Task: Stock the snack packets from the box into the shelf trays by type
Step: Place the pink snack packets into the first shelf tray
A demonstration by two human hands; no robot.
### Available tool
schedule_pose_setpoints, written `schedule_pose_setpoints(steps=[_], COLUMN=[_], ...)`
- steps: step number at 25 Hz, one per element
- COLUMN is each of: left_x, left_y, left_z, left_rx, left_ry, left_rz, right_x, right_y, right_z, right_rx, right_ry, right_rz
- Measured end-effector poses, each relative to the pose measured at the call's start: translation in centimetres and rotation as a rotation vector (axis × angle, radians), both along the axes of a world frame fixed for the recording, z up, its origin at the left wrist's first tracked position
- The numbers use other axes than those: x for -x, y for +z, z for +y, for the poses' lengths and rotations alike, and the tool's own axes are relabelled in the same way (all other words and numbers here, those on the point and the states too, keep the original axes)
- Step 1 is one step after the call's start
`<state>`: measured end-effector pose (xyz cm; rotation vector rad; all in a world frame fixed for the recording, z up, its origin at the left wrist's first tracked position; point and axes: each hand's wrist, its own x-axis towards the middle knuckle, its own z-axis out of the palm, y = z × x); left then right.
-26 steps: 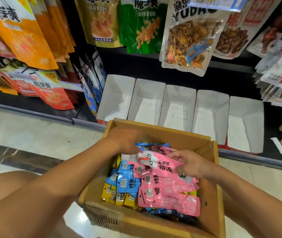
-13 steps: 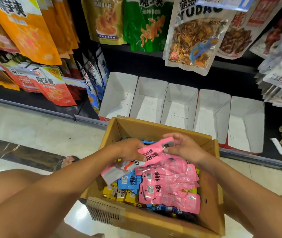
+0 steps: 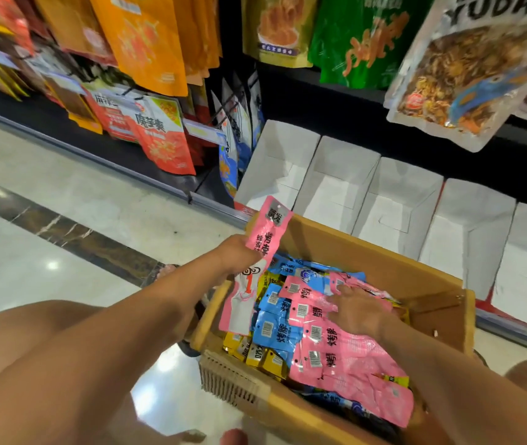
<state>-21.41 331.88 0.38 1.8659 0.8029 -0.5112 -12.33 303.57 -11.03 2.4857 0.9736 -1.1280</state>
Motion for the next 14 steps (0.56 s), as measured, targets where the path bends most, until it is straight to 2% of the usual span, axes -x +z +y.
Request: schedule_pose_setpoints(steps=[5,14], left_x=[0.0,-1.9], left_y=[-0.4,1.6], left_z=[0.7,-3.2], left_rx=[0.092,0.082], left_ry=[0.056,-0.083], left_rz=[-0.008,-0.155], right_x=[-0.3,-0.5], right_y=[0.0,5.9], right_z=[0.6,-5.3], right_rx=[-0.023,-0.358], right_ry=[-0.107,-0.389], right_rz=[0.003,-0.104])
